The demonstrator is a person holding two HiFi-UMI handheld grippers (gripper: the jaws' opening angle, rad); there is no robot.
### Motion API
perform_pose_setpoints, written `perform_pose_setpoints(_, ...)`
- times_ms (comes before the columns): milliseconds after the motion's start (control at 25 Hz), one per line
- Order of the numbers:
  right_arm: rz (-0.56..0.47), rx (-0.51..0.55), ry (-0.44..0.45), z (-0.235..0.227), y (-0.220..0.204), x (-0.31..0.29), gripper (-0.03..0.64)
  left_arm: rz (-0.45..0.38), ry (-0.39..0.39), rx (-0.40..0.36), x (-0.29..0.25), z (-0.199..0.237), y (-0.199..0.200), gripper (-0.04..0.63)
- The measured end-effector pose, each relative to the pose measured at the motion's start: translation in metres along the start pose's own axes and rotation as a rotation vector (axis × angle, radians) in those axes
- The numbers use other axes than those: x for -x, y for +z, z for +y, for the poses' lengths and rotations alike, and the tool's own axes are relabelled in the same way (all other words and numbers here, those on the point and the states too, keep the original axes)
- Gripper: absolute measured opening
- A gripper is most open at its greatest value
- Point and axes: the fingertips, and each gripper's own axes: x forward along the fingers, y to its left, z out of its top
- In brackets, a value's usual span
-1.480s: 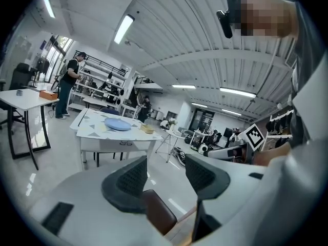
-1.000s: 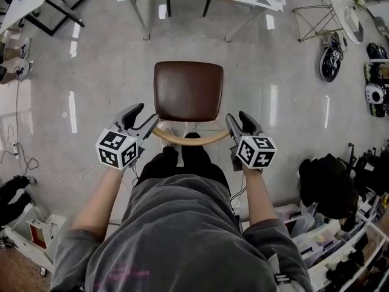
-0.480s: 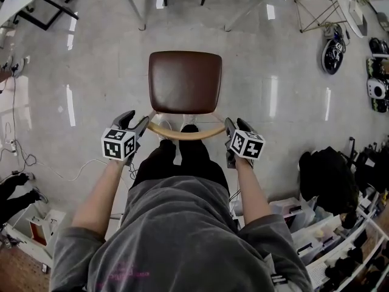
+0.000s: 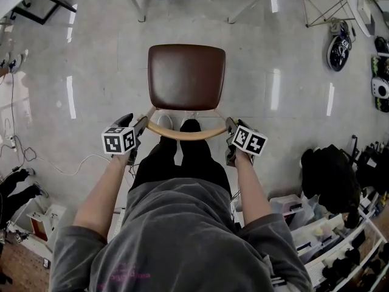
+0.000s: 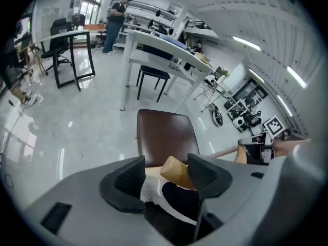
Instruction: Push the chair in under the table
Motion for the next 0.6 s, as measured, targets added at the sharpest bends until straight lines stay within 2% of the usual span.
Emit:
perform_pose_setpoints(240,0.056,-0.067,-0.016,-0.003,-0.002,-0.008,0.199,0.042,-0.032,0.16,-0.013,0.0,-0.005,0.273)
perform_pose_setpoints(440,0.142,-0.18,0.004,-0.002,-0.011,-0.024,0.207,0.108,-0.074,0.325,-0.023,0.002,-0.013,0.296)
perform_pose_setpoints(600,0.181,-0.216,-0.019,-0.001,-0.018,-0.037,0.209,0.164,-0.067,0.358,-0.033,-0.005,-0.017,0.287)
